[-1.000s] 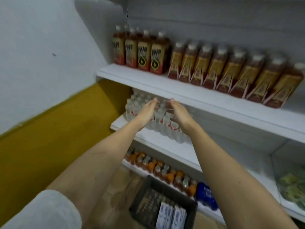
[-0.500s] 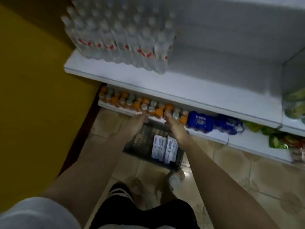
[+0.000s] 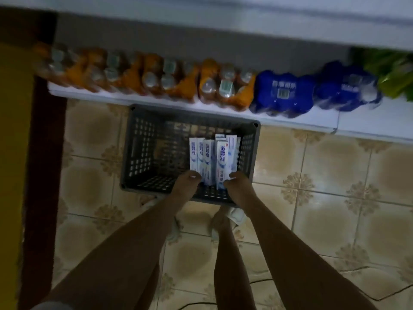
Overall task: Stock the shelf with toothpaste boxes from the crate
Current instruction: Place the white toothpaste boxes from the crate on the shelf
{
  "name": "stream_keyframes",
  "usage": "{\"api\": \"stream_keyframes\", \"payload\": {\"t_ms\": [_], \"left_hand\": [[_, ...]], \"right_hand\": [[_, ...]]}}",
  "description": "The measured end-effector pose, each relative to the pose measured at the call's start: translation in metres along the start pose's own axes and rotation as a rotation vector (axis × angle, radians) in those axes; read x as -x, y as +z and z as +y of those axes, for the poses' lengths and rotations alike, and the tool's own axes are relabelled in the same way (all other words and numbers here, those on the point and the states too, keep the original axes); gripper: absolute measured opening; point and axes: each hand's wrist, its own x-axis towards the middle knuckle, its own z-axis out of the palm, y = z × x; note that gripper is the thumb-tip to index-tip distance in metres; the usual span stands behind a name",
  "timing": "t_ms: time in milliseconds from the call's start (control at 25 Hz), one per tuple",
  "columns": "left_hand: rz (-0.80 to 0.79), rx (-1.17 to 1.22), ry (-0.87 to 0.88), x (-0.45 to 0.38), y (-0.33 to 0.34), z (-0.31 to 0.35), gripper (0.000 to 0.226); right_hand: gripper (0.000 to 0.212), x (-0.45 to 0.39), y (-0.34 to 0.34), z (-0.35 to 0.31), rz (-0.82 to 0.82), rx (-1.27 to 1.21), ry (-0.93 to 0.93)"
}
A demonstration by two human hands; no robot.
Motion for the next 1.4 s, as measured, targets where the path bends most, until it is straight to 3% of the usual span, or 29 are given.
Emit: {"api": "stream_keyframes", "payload": {"t_ms": [120, 320, 560, 760, 920, 1000, 1200, 1400], "left_hand": [[0.021, -0.075, 0.045, -0.085, 0.021, -0.022, 0.009], [0.104, -0.273, 0.203, -0.168, 0.051, -0.028, 0.041], [0.179, -0.355, 0.191, -0.207, 0.077, -0.033, 0.057], [0.211, -0.392, 0.204, -0.217, 0.081, -0.033, 0.055], [0.127, -0.281, 0.254, -0.21, 0.072, -0.035, 0.05], [0.096, -0.203, 0.261, -0.199, 0.067, -0.034, 0.053], [0.025, -0.027, 0.25, -0.171, 0.052, -0.032, 0.052], [-0.128, 0.182, 0.198, -0.151, 0.03, -0.031, 0.066]], "right_hand": [[0.039, -0.078, 0.023, 0.022, 0.058, 0.105, -0.023], [0.05, -0.165, 0.05, 0.039, 0.205, 0.162, -0.102], [0.07, -0.201, 0.074, 0.052, 0.3, 0.197, -0.149], [0.064, -0.211, 0.077, 0.061, 0.351, 0.185, -0.207], [0.033, -0.199, 0.071, 0.063, 0.253, -0.053, -0.179], [0.027, -0.191, 0.067, 0.059, 0.163, -0.191, -0.129], [0.032, -0.168, 0.058, 0.042, 0.029, -0.296, -0.1], [0.057, -0.149, 0.057, 0.026, 0.051, -0.242, -0.136]]}}
